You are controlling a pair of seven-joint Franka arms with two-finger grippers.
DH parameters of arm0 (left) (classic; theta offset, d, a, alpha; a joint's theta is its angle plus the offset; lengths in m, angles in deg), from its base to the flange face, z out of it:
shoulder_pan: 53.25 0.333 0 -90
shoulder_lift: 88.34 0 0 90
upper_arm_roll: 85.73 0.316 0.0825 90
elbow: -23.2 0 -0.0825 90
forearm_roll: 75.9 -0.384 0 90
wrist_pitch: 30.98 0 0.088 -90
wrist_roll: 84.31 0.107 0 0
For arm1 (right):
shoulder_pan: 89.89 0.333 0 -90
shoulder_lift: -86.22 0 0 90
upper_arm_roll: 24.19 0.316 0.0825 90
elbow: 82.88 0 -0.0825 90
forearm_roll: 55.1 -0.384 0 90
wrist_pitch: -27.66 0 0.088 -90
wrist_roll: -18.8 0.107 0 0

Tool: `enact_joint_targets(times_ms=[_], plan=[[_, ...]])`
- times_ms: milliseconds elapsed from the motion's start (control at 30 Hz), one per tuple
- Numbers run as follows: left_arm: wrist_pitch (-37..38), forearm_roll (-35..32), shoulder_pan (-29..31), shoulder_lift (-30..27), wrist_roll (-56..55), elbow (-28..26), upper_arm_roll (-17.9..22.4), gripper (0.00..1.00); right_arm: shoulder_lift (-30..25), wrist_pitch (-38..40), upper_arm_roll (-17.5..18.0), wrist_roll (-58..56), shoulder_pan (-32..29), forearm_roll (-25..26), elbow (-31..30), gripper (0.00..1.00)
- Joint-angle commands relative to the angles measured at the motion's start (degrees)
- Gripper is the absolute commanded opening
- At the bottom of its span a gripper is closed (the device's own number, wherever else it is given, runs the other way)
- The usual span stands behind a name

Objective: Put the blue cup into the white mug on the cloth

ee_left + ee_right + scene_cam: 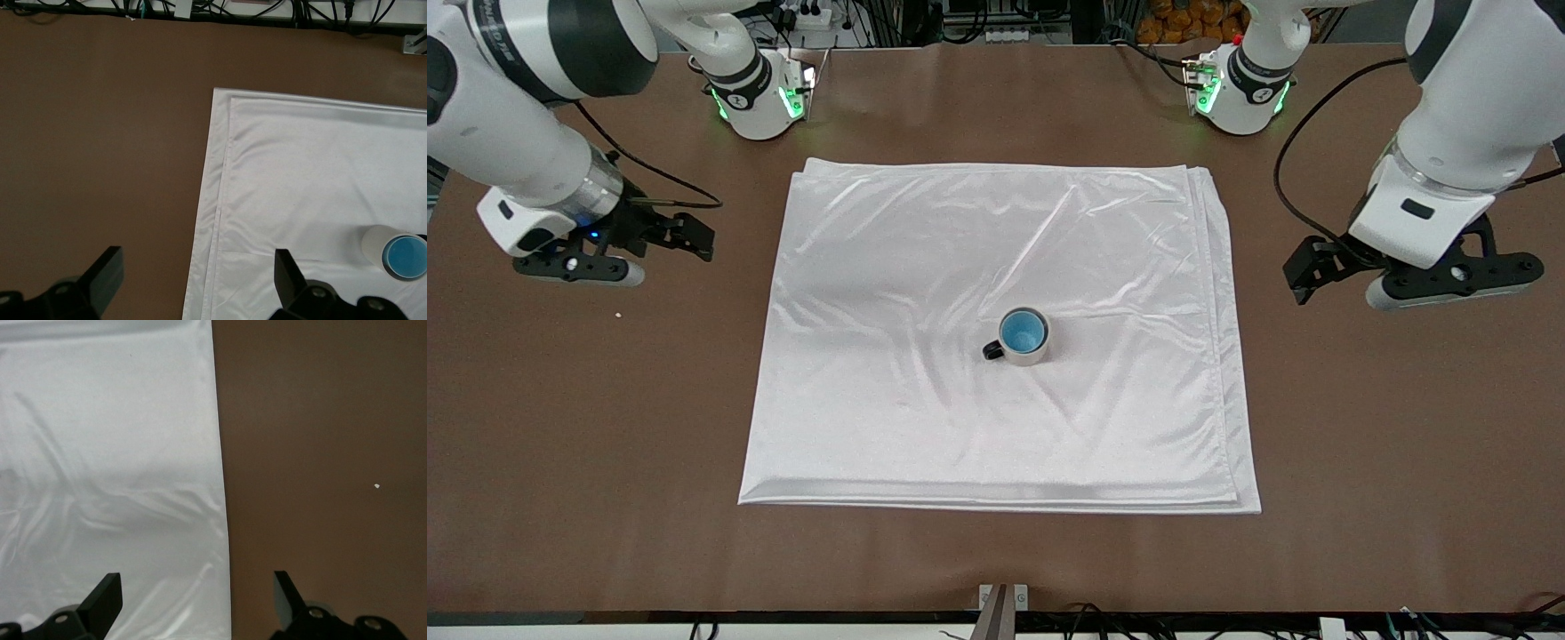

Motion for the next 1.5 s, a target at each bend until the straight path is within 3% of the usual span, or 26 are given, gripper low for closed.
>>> enact_joint_targets(times_ms=[0, 267, 467, 1033, 1467], plan=[[0.7, 2.7, 2.5, -2.3, 1.7, -1.8, -0.4, 1.00, 1.8, 1.5, 0.7, -3.5, -3.0, 0.8, 5.8, 1.00], [1.8, 9.7, 7.2, -3.5, 3.2, -2.6, -0.4, 1.00, 1.7, 4.8, 0.7, -11.6, -7.9, 0.7, 10.4, 1.00], [1.8, 9.8, 8.4, -3.7, 2.8, -2.3, -0.2, 1.00, 1.7, 9.6, 0.8, -13.0, -9.7, 0.2, 13.7, 1.00], [1.8, 9.8, 11.8, -3.6, 9.2, -2.8, 0.1, 1.00, 1.8, 8.0, 0.6, -17.4, -11.8, 0.9, 13.1, 1.00], [1.9, 10.0, 2.0, -3.7, 14.0, -2.6, 13.5, 1.00, 0.9, 8.0, 0.7, -17.5, -12.7, 1.4, 12.5, 1.00]])
